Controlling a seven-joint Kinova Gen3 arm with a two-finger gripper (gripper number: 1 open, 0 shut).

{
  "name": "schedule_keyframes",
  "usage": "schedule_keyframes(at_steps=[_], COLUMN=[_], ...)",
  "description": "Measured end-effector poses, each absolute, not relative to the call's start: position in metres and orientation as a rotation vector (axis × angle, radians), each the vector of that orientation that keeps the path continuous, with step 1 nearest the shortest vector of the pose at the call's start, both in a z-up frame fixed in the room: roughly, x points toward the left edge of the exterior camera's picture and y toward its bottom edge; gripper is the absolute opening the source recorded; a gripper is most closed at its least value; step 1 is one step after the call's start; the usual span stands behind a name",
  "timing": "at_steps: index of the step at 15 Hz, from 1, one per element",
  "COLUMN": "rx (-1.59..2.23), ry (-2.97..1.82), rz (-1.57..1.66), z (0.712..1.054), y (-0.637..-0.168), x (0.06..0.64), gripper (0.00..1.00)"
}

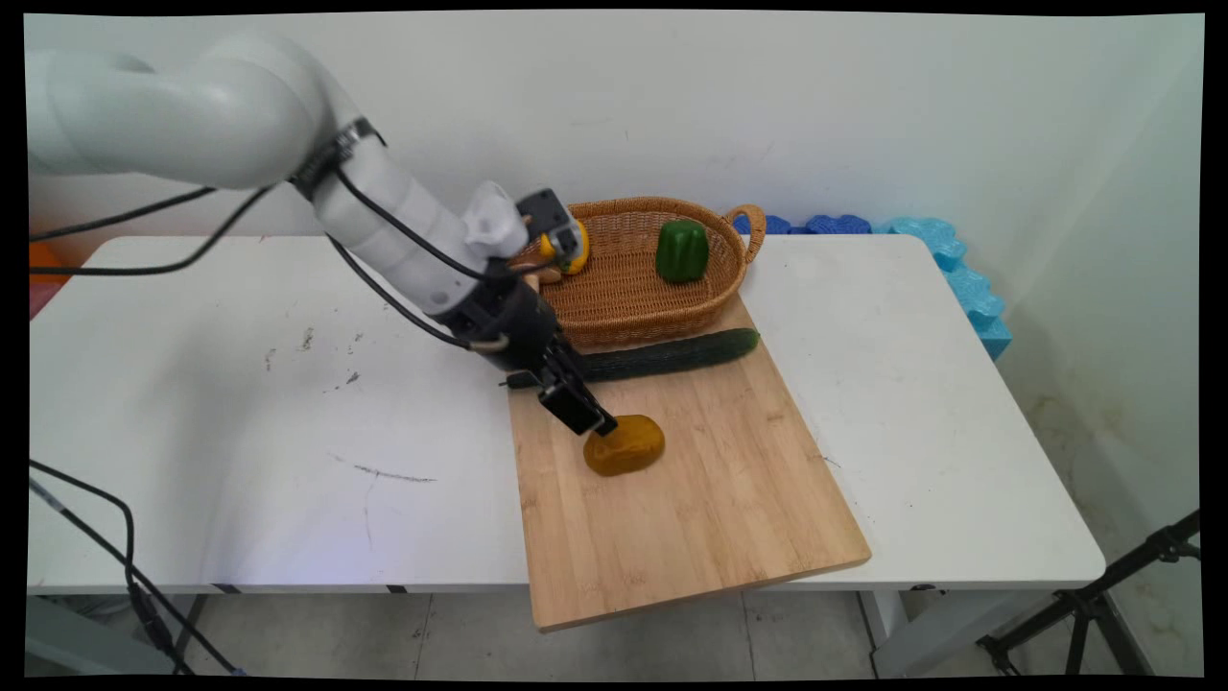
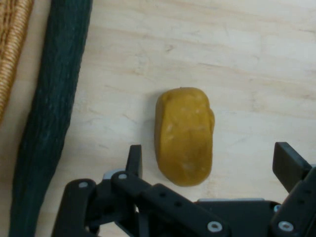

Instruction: Pick up the potato from the cutting board

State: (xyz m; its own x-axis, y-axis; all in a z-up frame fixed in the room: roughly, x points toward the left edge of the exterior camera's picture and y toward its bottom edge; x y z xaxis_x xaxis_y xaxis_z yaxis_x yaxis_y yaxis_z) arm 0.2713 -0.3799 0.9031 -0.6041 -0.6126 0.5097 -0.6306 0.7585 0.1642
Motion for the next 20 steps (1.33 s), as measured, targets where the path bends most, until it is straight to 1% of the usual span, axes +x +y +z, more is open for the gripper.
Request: schedule_keyframes(at_steps=[7, 17, 18, 20], rx=[0.965, 0.967, 0.965, 0.959], ry=[-2.441, -2.459, -2.458, -2.455], rz=[0.037, 0.049, 0.051, 0.053], z=[0.875, 0.849, 0.848, 0.845], y=[-0.389, -0.399, -0.400, -0.401], x=[0.252, 0.238, 0.237, 0.235], gripper=[1.00, 1.00, 0.00, 0.00])
